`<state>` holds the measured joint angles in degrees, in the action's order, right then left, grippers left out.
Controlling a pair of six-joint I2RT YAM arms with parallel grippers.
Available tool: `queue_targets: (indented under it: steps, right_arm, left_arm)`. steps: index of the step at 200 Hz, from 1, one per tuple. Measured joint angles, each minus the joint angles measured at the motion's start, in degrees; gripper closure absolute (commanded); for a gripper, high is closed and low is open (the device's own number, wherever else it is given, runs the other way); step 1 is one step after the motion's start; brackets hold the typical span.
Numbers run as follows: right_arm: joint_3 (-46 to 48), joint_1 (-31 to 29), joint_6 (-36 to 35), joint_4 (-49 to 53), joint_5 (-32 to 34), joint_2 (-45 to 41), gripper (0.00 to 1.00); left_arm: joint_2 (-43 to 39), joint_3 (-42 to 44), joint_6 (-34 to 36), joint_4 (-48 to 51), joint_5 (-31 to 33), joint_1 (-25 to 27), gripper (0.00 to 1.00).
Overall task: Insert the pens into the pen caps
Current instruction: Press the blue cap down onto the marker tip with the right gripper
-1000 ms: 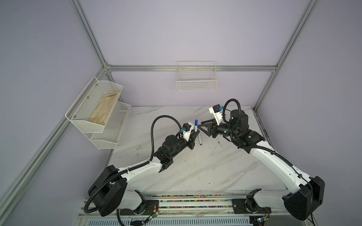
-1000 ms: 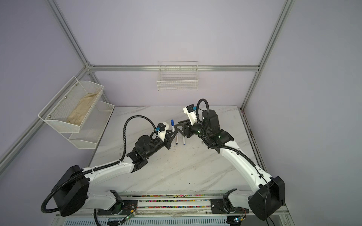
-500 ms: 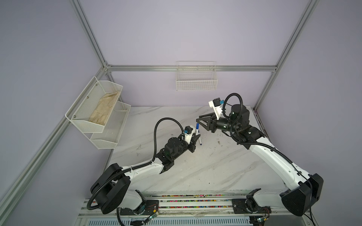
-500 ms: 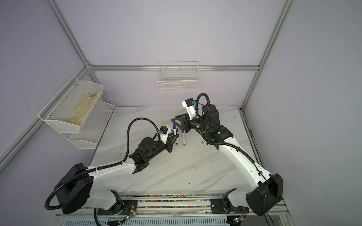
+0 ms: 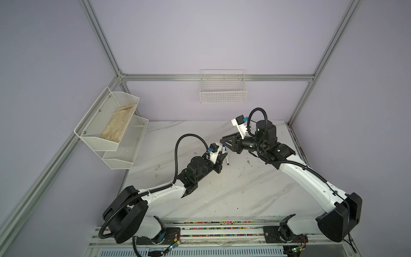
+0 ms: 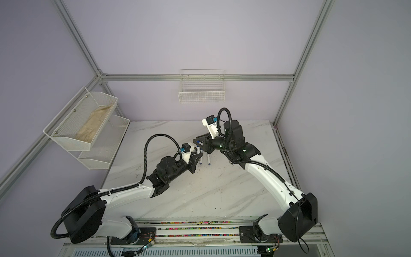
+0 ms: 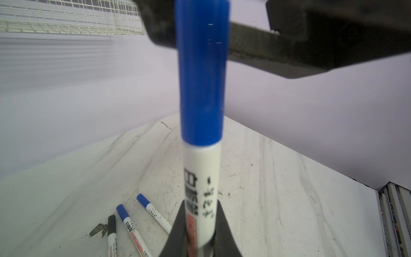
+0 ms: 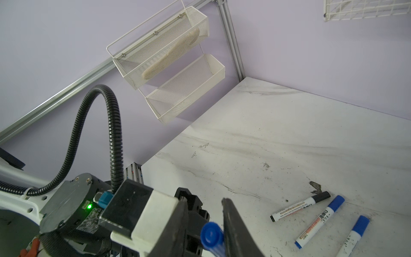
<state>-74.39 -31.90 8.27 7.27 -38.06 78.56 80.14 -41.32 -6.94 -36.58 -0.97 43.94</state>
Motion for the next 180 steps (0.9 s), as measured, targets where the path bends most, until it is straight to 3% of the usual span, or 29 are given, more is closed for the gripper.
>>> queue_targets:
  steps: [46,105,150,180]
  right_arm:
    - [0.04,0.00,-0.22,0.24,1.86,0.55,0.96]
    - [1.92,0.39,2.67,-3.82,-1.40,3.89,0.98]
    - [0.02,0.76,1.09,-4.63,-4.68,11.21,0.99]
    - [-0.02,0.83,0.07,-3.74,-3.43,11.43,0.99]
  left_arm:
    - [-0.02,0.00,-1.07,0.81,0.17,0.00,1.00]
    - [-1.53,0.02,-6.82,5.55,-0.20,-1.01,1.00]
    - [-1.73,2.43,-16.15,7.56,-15.23,-9.18,1.00]
    - [-3.69,2.86,-17.18,9.77,-21.09,-12.44,1.00]
